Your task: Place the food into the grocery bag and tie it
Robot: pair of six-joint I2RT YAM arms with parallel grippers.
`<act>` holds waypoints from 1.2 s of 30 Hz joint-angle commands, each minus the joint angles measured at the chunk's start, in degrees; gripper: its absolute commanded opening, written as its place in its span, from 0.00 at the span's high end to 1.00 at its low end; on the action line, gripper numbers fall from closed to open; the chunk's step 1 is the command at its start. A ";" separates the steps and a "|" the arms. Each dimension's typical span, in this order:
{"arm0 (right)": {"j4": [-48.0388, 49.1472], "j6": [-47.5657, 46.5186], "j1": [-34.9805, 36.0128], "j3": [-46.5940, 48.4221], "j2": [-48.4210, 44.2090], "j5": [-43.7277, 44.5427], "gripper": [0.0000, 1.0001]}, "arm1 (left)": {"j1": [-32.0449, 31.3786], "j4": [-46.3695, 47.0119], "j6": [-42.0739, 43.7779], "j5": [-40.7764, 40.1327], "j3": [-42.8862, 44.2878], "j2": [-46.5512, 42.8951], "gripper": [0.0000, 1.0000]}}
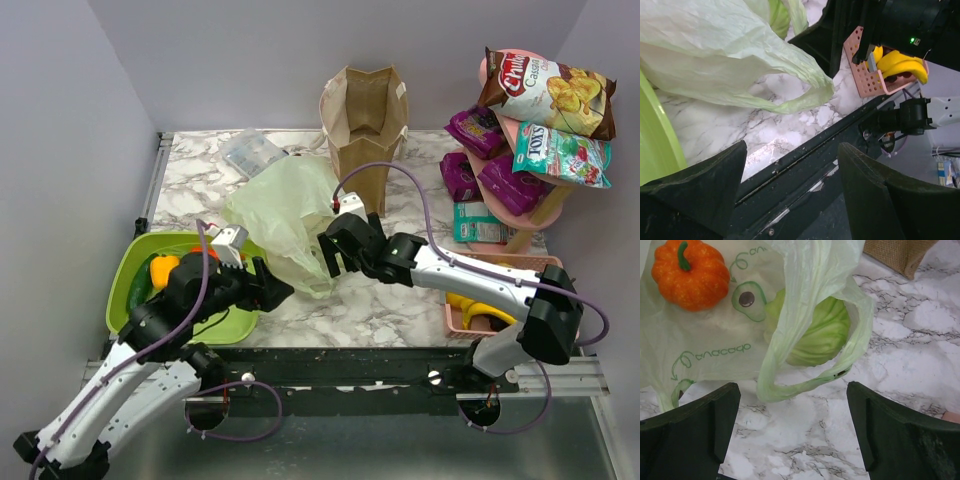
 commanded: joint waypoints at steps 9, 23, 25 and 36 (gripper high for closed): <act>3.23 0.07 -0.64 2.70 4.30 -2.74 0.12 | -18.09 16.31 -4.37 -14.32 -1.32 13.71 0.29; 4.28 -1.23 -1.64 2.80 5.97 -3.20 0.26 | -25.67 23.04 -2.39 -21.05 2.23 28.94 0.31; 4.41 -1.35 -1.84 2.89 6.08 -3.49 0.28 | -25.76 23.55 -2.26 -22.47 1.86 29.82 0.32; 4.81 -1.89 -2.92 2.98 6.31 -5.60 0.36 | -26.50 30.38 1.50 -24.34 -0.29 34.87 0.39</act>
